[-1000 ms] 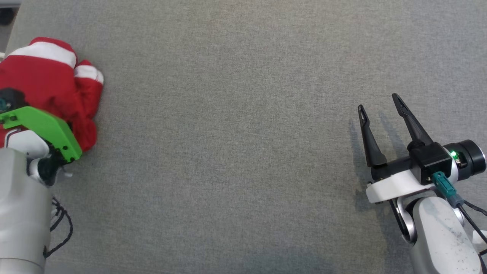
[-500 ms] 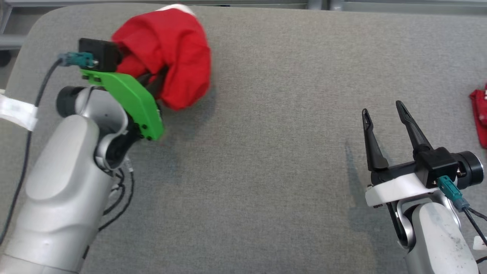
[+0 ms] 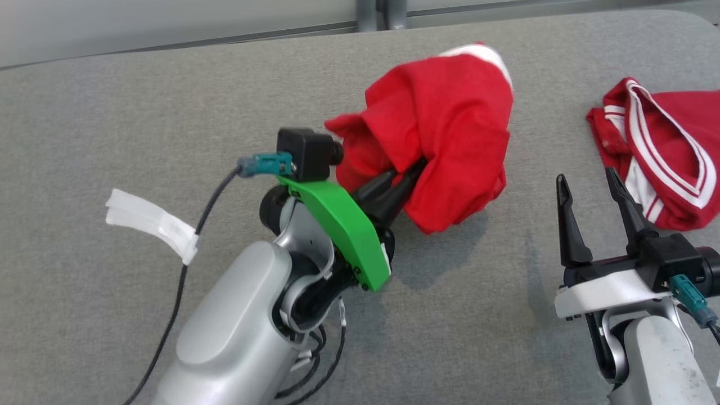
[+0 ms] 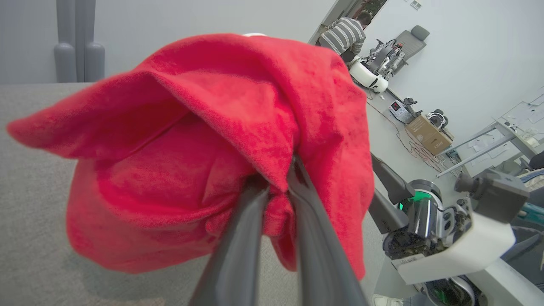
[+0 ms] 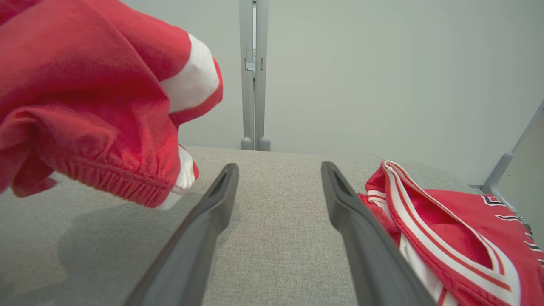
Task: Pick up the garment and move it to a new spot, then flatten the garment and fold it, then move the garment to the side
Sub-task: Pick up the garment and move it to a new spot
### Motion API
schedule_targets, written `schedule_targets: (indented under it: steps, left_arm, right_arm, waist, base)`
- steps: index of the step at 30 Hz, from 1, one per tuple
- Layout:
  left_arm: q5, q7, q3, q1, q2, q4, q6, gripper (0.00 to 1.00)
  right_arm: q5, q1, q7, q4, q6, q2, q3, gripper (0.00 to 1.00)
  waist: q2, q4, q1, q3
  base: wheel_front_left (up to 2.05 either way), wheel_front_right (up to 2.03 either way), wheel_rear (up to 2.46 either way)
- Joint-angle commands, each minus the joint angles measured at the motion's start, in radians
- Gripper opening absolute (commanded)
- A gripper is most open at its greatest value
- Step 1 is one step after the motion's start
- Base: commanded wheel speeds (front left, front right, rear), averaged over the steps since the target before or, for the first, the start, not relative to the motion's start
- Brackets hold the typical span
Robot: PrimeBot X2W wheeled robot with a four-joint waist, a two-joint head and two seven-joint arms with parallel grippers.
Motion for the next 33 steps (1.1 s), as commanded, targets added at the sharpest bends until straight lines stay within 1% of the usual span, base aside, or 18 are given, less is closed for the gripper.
schedule_targets:
  steps: [1,3,6,9,10,11,12,14,16,18,19,22,24,27,28,31,32,33]
  left_arm:
    - [-0.009,-0.011,-0.006,0.026,0.002,0.014,0.005,0.0]
    - [-0.031,-0.043,-0.021,0.06,-0.01,0.051,-0.001,0.0]
    - [-0.058,-0.084,-0.04,0.107,-0.012,0.131,-0.013,0.0]
    - [-0.047,-0.118,-0.053,0.138,0.013,0.227,-0.016,0.0]
    - [-0.043,-0.131,-0.056,0.147,0.019,0.25,-0.017,0.24]
    - [-0.041,-0.138,-0.062,0.157,0.021,0.268,-0.018,0.5]
    - [-0.037,-0.143,-0.071,0.167,0.025,0.282,-0.019,1.0]
    - [-0.024,-0.141,-0.084,0.184,0.042,0.297,-0.016,1.0]
    - [0.002,-0.138,-0.1,0.203,0.065,0.291,0.003,1.0]
    - [0.01,-0.132,-0.105,0.238,0.084,0.262,0.033,1.0]
    - [0.02,-0.126,-0.11,0.252,0.104,0.238,0.047,1.0]
    - [0.041,-0.107,-0.105,0.301,0.177,0.138,0.1,1.0]
    - [0.062,-0.081,-0.102,0.327,0.238,0.054,0.135,1.0]
    - [0.079,-0.026,-0.088,0.356,0.346,-0.086,0.179,1.0]
    - [0.078,-0.009,-0.077,0.355,0.372,-0.135,0.193,1.0]
    - [0.055,0.039,-0.029,0.304,0.412,-0.249,0.225,1.0]
    - [0.055,0.039,-0.029,0.304,0.412,-0.249,0.225,1.0]
    - [0.07,0.075,-0.017,0.245,0.424,-0.289,0.237,1.0]
  right_arm:
    - [0.009,0.013,-0.003,-0.004,-0.001,-0.001,-0.004,1.0]
    - [0.012,0.023,-0.003,-0.005,-0.001,-0.001,-0.01,1.0]
    - [0.02,0.028,-0.003,-0.003,-0.001,-0.001,-0.011,1.0]
    - [0.025,0.036,-0.003,-0.001,-0.001,-0.001,-0.011,1.0]
    - [0.027,0.04,-0.003,-0.001,-0.001,-0.001,-0.011,1.0]
    - [0.027,0.042,-0.003,-0.002,-0.001,-0.001,-0.013,1.0]
    - [0.025,0.046,-0.003,-0.002,-0.001,-0.001,-0.015,1.0]
    - [0.023,0.051,-0.003,-0.002,-0.001,-0.001,-0.018,1.0]
    - [0.02,0.054,-0.003,0.0,-0.001,-0.001,-0.022,1.0]
    - [0.02,0.06,-0.003,-0.001,-0.001,-0.001,-0.026,1.0]
    - [0.023,0.059,-0.003,-0.003,-0.001,-0.001,-0.028,1.0]
    - [0.032,0.059,-0.003,-0.01,-0.001,-0.001,-0.033,1.0]
    - [0.036,0.058,-0.003,-0.012,-0.001,-0.001,-0.03,1.0]
    - [0.045,0.048,-0.003,-0.014,-0.001,-0.001,-0.026,1.0]
    - [0.048,0.045,-0.003,-0.015,-0.001,-0.001,-0.028,1.0]
    - [0.054,0.042,-0.003,-0.013,-0.001,-0.001,-0.028,1.0]
    - [0.054,0.042,-0.003,-0.013,-0.001,-0.001,-0.028,1.0]
    - [0.059,0.031,-0.003,-0.009,-0.001,-0.001,-0.021,1.0]
  waist:
    - [0.0084,-0.067,0.0,-0.009]
    - [0.0084,-0.085,0.0,-0.007]
    - [0.0084,-0.107,0.0,-0.003]
    - [0.0084,-0.118,0.0,-0.003]
    - [0.0084,-0.12,0.0,-0.004]
    - [0.0084,-0.12,0.0,-0.004]
    - [0.0084,-0.118,0.0,-0.005]
    - [0.0084,-0.113,0.0,-0.009]
    - [0.0084,-0.108,0.0,-0.014]
    - [0.0084,-0.102,0.0,-0.013]
    - [0.0084,-0.099,0.0,-0.011]
    - [0.0084,-0.093,0.0,-0.004]
    - [0.0084,-0.093,0.0,0.002]
    - [0.0084,-0.1,0.0,0.015]
    - [0.0084,-0.101,0.0,0.019]
    - [0.0084,-0.106,0.0,0.031]
    - [0.0084,-0.106,0.0,0.031]
    - [0.0084,-0.114,0.0,0.043]
  base:
    - [0.0,0.0,0.0]
    - [0.0,0.0,0.0]
    - [0.0,0.0,0.0]
    - [0.0,0.0,0.0]
    - [0.0,0.0,0.0]
    - [0.0,0.0,0.0]
    - [0.0,0.0,0.0]
    - [0.0,0.0,0.0]
    - [0.0,0.0,0.0]
    - [0.0,0.0,0.0]
    - [0.0,0.0,0.0]
    - [0.0,0.0,0.0]
    - [0.0,0.0,0.0]
    - [0.0,0.0,0.0]
    - [0.0,0.0,0.0]
    - [0.0,0.0,0.0]
    - [0.0,0.0,0.0]
    - [0.0,0.0,0.0]
